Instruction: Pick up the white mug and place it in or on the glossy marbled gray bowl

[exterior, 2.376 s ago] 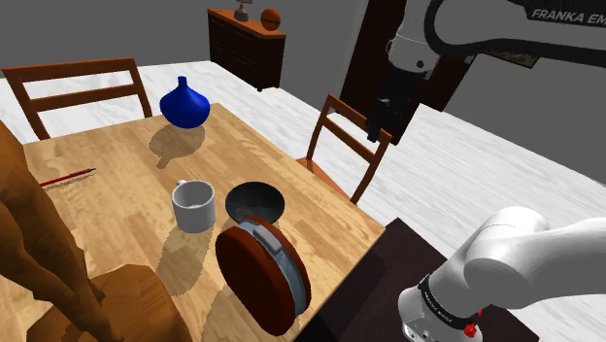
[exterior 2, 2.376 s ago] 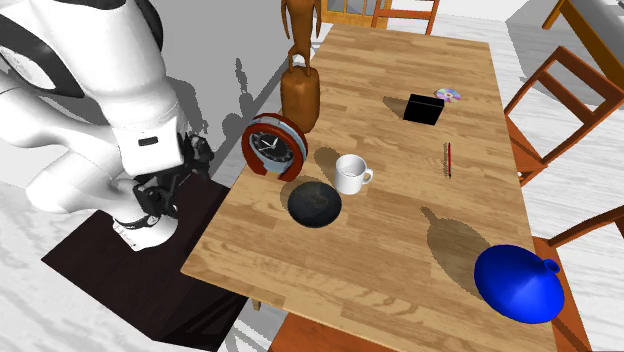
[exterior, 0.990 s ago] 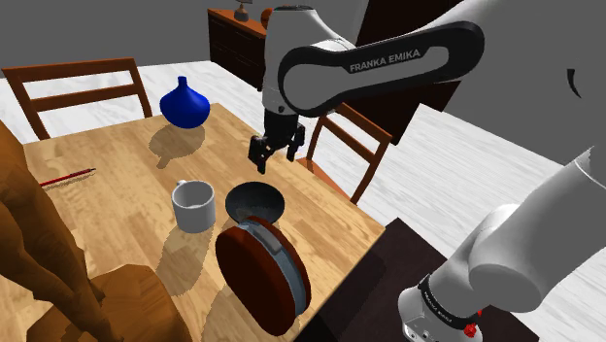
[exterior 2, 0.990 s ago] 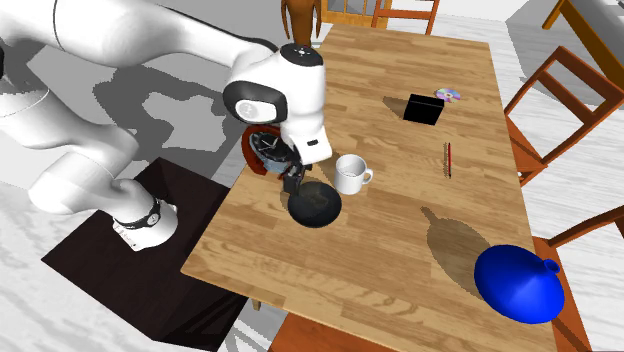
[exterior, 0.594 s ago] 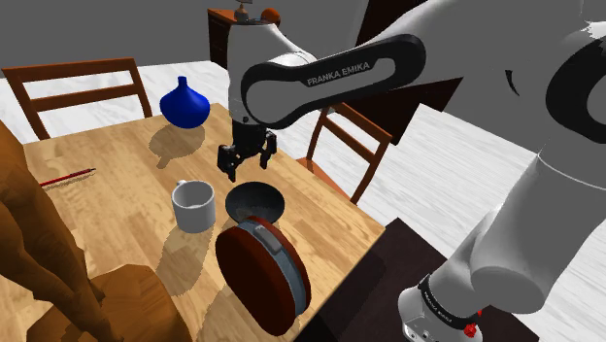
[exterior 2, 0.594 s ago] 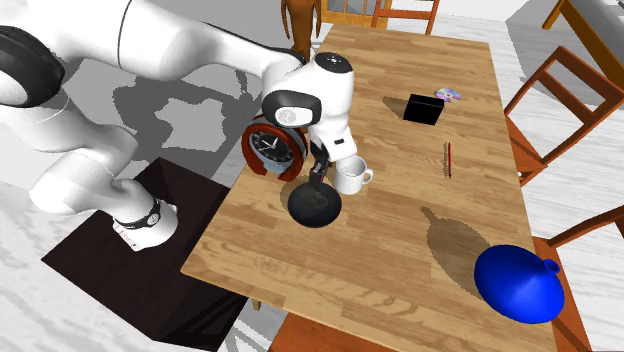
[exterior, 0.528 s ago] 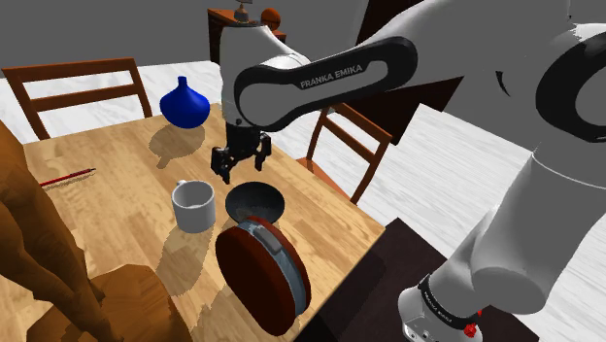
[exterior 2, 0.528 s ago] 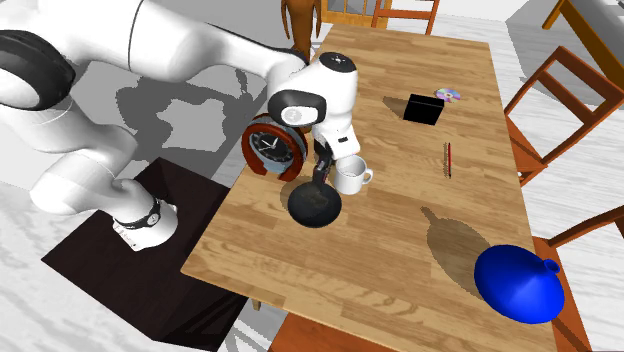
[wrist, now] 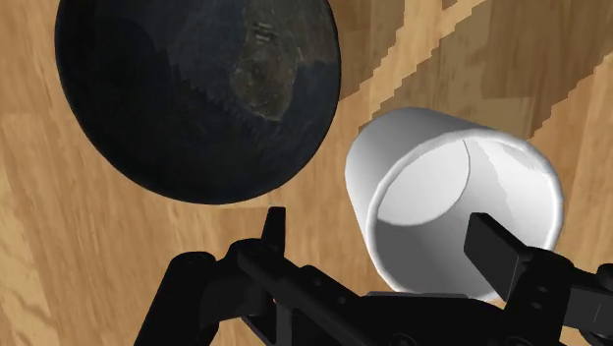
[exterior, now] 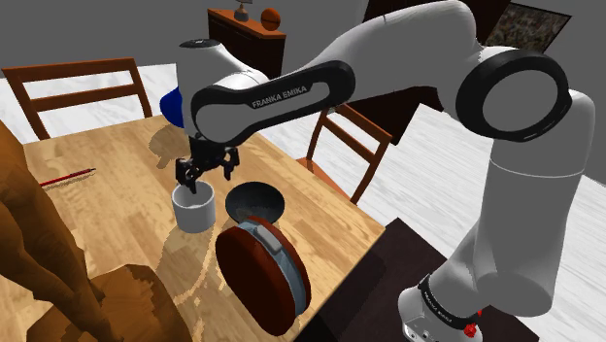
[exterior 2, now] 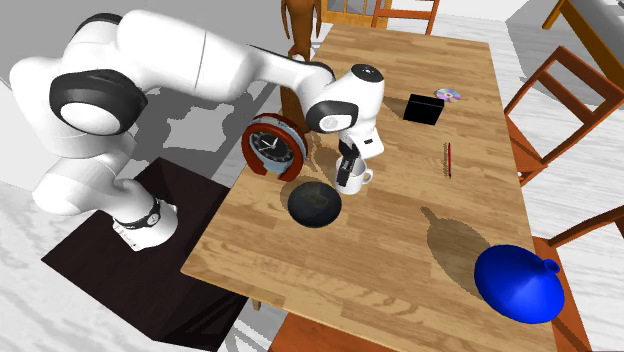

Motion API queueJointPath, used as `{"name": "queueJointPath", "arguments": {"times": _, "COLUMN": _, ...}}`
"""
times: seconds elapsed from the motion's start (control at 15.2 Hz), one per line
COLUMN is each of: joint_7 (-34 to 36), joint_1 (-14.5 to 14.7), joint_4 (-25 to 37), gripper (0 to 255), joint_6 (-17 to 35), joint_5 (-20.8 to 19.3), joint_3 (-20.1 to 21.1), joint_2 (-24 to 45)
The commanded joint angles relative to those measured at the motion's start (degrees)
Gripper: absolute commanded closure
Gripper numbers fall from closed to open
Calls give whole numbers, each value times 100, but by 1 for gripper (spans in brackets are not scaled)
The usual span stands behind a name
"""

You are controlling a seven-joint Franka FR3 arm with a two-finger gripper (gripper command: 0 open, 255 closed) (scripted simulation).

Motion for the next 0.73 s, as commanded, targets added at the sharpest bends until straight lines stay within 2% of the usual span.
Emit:
{"name": "queueJointPath", "arguments": {"times": 0.0, "joint_7": 22, "joint_1": 13, "joint_4": -43, "gripper": 0, "joint_6": 131, "joint_5": -34, "joint_3": -18, "joint_2": 89}}
{"name": "queueJointPath", "arguments": {"times": 0.33, "joint_7": 65, "joint_1": 37, "joint_4": -171, "gripper": 0, "joint_6": 412, "joint_5": -103, "joint_3": -54, "joint_2": 250}}
{"name": "queueJointPath", "arguments": {"times": 0.66, "joint_7": 65, "joint_1": 37, "joint_4": -171, "gripper": 0, "joint_6": 412, "joint_5": -103, "joint_3": -54, "joint_2": 250}}
